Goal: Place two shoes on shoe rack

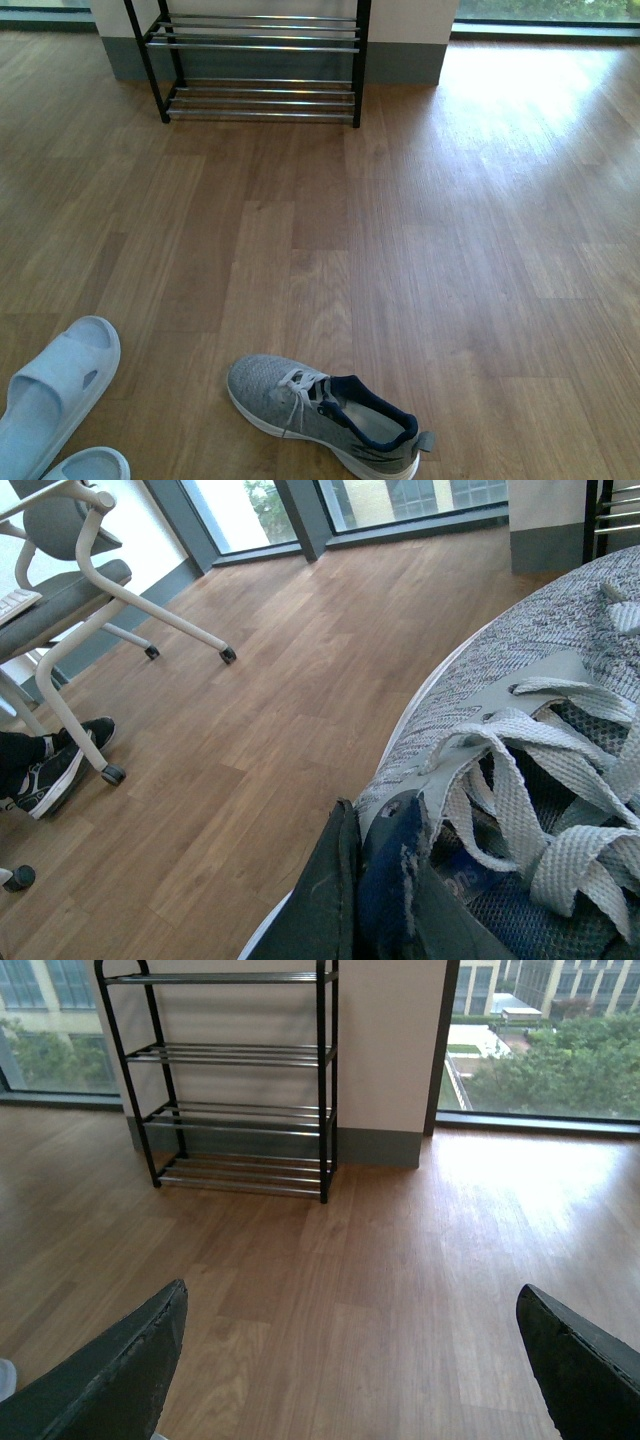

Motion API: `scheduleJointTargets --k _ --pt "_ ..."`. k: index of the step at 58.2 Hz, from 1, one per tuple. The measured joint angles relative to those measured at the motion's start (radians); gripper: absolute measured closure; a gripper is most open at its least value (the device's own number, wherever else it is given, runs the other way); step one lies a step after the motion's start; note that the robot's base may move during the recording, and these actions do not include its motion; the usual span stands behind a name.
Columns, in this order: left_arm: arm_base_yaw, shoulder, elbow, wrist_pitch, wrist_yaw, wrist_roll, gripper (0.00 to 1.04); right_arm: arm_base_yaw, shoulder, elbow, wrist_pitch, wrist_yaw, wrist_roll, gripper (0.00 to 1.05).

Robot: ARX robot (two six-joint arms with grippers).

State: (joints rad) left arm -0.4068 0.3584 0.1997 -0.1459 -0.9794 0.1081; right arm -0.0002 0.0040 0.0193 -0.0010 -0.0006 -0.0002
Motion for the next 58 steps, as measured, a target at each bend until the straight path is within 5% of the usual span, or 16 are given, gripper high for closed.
scheduleJointTargets --k 31,36,42,49,58 --pt "0.000 0.000 -0.001 0.000 -0.004 0.000 1.03 0.000 0.000 0.000 0.000 0.000 0.000 0.09" --pt "0.000 0.000 -0.001 0.000 -0.004 0.000 1.03 -0.023 0.034 0.008 -0.056 -0.174 0.057 0.09" --pt "0.000 0.000 -0.001 0.000 0.002 0.000 1.03 0.094 0.139 0.003 -0.049 -0.153 0.021 0.09" --pt "0.000 0.000 -0.001 0.000 0.005 0.000 1.03 0.251 0.474 0.002 0.231 -0.130 -0.135 0.09" --pt "0.000 0.000 -0.001 0.000 0.003 0.000 1.03 0.229 1.076 0.056 0.666 -0.158 -0.306 0.09"
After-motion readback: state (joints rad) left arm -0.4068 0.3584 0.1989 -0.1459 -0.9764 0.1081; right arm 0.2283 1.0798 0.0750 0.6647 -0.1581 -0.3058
